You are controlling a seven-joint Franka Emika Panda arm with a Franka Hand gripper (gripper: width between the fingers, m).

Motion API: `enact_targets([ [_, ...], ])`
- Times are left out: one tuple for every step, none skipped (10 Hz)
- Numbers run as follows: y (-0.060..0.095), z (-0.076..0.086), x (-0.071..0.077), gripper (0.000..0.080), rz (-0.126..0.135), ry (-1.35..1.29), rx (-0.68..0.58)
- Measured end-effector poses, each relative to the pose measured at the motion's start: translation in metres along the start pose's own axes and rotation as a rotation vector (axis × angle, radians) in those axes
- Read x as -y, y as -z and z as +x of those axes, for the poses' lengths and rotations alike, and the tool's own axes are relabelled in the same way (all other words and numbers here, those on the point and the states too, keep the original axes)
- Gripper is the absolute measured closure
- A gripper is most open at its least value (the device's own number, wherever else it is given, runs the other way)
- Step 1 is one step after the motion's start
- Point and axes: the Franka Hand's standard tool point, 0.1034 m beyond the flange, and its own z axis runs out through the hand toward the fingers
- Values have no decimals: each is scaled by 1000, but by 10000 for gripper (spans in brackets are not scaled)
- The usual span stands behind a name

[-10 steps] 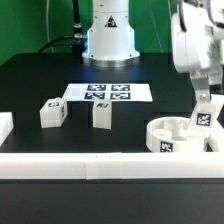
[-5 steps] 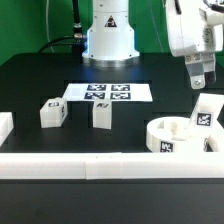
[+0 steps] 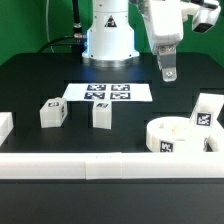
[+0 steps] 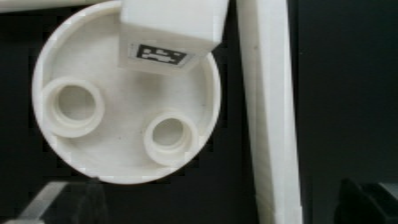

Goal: Assemble stool

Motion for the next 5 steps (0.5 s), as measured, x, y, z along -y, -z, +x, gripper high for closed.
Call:
enact_targets([
  [0, 1, 0, 150, -1, 65, -1],
  [-2, 2, -1, 150, -14, 199, -5],
  [-4, 7, -1, 150, -51, 397, -11],
  [-5, 12, 0, 150, -78, 559, -6],
  [-7, 16, 0, 150, -91, 693, -6],
])
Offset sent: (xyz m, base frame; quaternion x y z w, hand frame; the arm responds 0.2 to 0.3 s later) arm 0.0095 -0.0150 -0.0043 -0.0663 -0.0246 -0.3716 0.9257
